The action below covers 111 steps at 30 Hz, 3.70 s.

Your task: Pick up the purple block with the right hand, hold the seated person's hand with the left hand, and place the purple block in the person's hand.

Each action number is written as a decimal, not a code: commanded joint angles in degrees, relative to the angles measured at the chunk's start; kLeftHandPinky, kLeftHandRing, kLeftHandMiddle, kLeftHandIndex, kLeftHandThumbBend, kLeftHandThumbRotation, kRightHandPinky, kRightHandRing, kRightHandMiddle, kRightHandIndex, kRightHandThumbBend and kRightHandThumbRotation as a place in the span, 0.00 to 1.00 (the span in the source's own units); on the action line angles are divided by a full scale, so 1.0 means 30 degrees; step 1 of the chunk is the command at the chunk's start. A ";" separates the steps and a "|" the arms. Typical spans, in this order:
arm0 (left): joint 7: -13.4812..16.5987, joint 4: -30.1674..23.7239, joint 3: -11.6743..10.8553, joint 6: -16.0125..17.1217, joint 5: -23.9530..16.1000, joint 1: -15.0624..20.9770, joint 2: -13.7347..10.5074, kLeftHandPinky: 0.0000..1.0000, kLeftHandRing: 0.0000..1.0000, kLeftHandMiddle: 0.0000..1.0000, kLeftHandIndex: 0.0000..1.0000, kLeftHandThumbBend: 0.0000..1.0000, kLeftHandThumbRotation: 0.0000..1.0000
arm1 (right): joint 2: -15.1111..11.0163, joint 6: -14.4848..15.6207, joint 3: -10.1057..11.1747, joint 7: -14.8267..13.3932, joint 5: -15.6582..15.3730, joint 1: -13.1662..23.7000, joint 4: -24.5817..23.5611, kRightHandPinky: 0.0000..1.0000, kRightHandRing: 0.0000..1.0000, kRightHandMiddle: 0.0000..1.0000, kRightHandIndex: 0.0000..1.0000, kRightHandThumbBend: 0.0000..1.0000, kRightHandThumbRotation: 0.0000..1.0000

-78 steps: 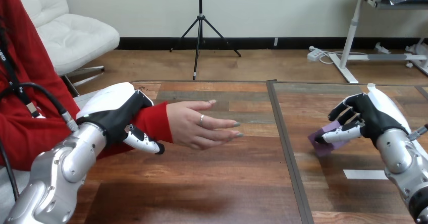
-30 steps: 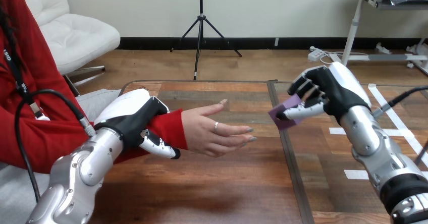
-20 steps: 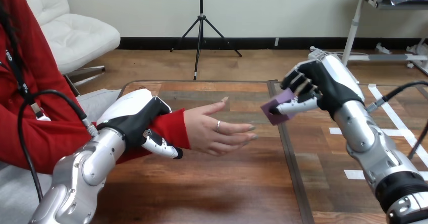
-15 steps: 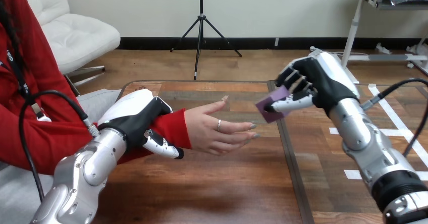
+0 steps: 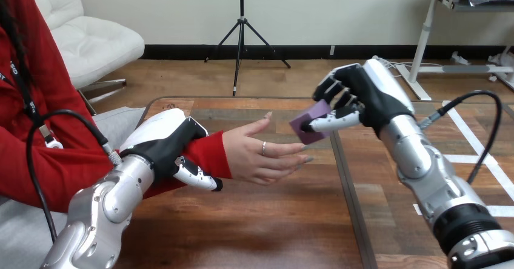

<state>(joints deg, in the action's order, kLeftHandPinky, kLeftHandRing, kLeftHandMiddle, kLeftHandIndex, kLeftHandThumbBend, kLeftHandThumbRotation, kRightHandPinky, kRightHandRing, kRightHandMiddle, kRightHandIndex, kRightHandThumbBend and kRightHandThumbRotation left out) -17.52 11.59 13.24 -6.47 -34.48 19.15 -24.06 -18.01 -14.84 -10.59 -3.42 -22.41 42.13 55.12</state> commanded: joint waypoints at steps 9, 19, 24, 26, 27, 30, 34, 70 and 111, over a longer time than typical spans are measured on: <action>0.0425 -0.1274 0.0373 0.0837 0.0727 0.5176 0.1982 0.14 0.21 0.31 0.34 0.63 0.00 | 0.1096 -0.0244 0.0150 0.0113 0.0303 0.3307 -0.2960 0.31 0.35 0.42 0.46 0.77 0.00; 0.0668 -0.1060 0.0391 0.1123 0.0761 0.5222 0.2093 0.14 0.21 0.31 0.34 0.63 0.00 | 0.1621 -0.0141 0.0217 0.0409 0.0437 0.3035 -0.3670 0.31 0.35 0.42 0.45 0.77 0.00; 0.0780 -0.1009 0.0331 0.1259 0.0858 0.5218 0.2123 0.14 0.21 0.31 0.34 0.63 0.00 | 0.1831 -0.0233 0.0236 0.0531 0.0505 0.2839 -0.3951 0.32 0.36 0.42 0.45 0.78 0.00; 0.0794 -0.1021 0.0318 0.1263 0.0872 0.5221 0.2127 0.14 0.21 0.31 0.34 0.63 0.00 | 0.1909 -0.0214 0.0247 0.0596 0.0528 0.2761 -0.4073 0.32 0.36 0.42 0.45 0.78 0.00; 0.0792 -0.1036 0.0315 0.1255 0.0870 0.5220 0.2127 0.14 0.21 0.31 0.34 0.63 0.00 | 0.1942 -0.0172 0.0254 0.0634 0.0532 0.2721 -0.4147 0.32 0.36 0.42 0.45 0.78 0.00; 0.0768 -0.1095 0.0310 0.1189 0.0848 0.5217 0.2120 0.14 0.21 0.31 0.34 0.63 0.00 | 0.2045 0.0012 0.0262 0.0770 0.0529 0.2599 -0.4408 0.32 0.36 0.42 0.44 0.79 0.00; 0.0749 -0.1165 0.0314 0.1109 0.0796 0.5203 0.2099 0.14 0.21 0.31 0.34 0.63 0.00 | 0.2167 0.0203 0.0282 0.0955 0.0576 0.2423 -0.4768 0.31 0.36 0.42 0.44 0.79 0.00; 0.2031 -0.1431 -0.0072 0.0881 -0.0362 0.4860 0.1702 0.17 0.24 0.35 0.35 0.64 0.00 | 0.2216 0.2607 0.0437 0.3093 0.0749 0.0192 -0.9173 0.31 0.35 0.42 0.46 0.76 0.00; 0.2301 -0.1779 0.0207 0.1626 -0.1226 0.4446 0.0802 0.32 0.39 0.46 0.47 0.67 0.02 | 0.1544 0.5009 0.0383 0.4898 0.0635 -0.0327 -1.0450 0.48 0.56 0.59 0.61 0.72 0.05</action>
<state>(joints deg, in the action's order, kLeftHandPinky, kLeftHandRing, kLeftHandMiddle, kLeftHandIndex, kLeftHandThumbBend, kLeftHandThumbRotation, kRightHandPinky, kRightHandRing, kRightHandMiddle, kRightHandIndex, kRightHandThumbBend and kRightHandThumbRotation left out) -14.73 13.65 13.52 -6.48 -37.24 20.48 -22.45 -11.79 -0.07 -10.51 9.66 -22.35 38.63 29.29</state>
